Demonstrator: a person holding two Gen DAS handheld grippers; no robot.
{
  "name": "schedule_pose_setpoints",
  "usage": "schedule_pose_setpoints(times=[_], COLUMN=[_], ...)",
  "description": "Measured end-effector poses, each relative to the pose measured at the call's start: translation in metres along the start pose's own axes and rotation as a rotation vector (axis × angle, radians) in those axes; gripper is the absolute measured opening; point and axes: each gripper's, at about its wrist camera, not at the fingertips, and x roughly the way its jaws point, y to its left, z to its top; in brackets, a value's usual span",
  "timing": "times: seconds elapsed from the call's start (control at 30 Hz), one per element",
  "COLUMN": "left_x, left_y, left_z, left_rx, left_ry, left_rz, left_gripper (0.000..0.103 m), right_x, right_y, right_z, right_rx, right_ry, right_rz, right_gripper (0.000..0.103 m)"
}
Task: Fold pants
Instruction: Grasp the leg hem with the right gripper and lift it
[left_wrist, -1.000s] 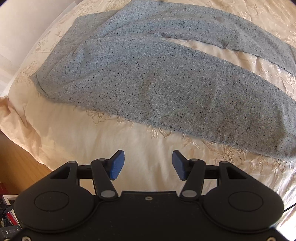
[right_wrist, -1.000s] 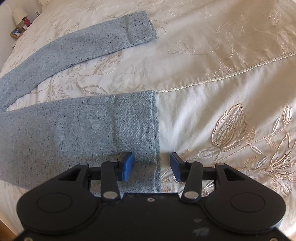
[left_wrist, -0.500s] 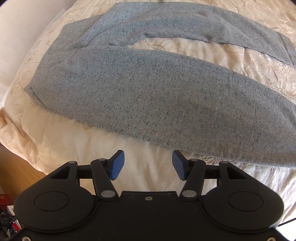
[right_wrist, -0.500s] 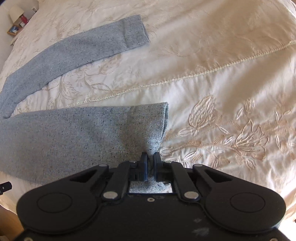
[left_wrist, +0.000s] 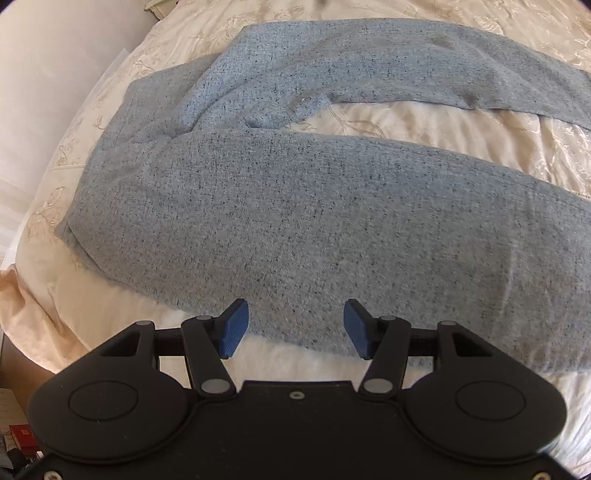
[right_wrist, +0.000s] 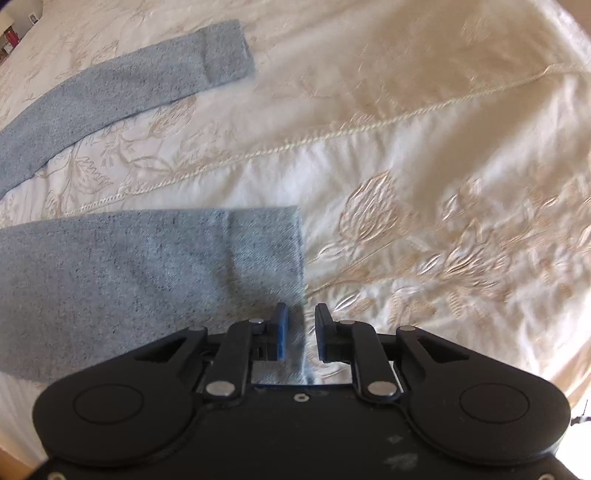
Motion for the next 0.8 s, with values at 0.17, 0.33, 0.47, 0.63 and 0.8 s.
schedule_pose_setpoints(times=[0.17, 0.33, 0.47, 0.63, 0.8], left_x=[0.032, 0.062, 0.069, 0.063, 0.058], left_y=[0.003, 0.019, 0.040, 0.073, 0.119], left_z=[-0.001, -0.013, -0.016, 0.003, 0.055], left_rx=[0.088, 0.145, 0.163, 0.167, 0.106], left_ry=[0.027, 0.090, 0.107, 0.092, -0.001], left_rz=[0.008, -0.026, -0.090, -0.135, -0.138], left_gripper=[0.061, 0.067, 0.067, 0.060, 0.060], right_x=[-0.035, -0.006, 0.027, 0.031, 0.002], right_y=[0.037, 0.093, 0.104, 0.093, 0.115], right_z=[-0.001, -0.013, -0.024, -0.020, 0.013], right_rx=[-0.046, -0.022, 0.018, 0.163, 0.230], right_ry=[-0.123, -0.020, 0.076, 0.102, -0.013], right_rz=[0.099, 0.173, 0.032, -0.066, -0.026], right_gripper=[0.021, 0.020, 0.018, 0.018, 0.019])
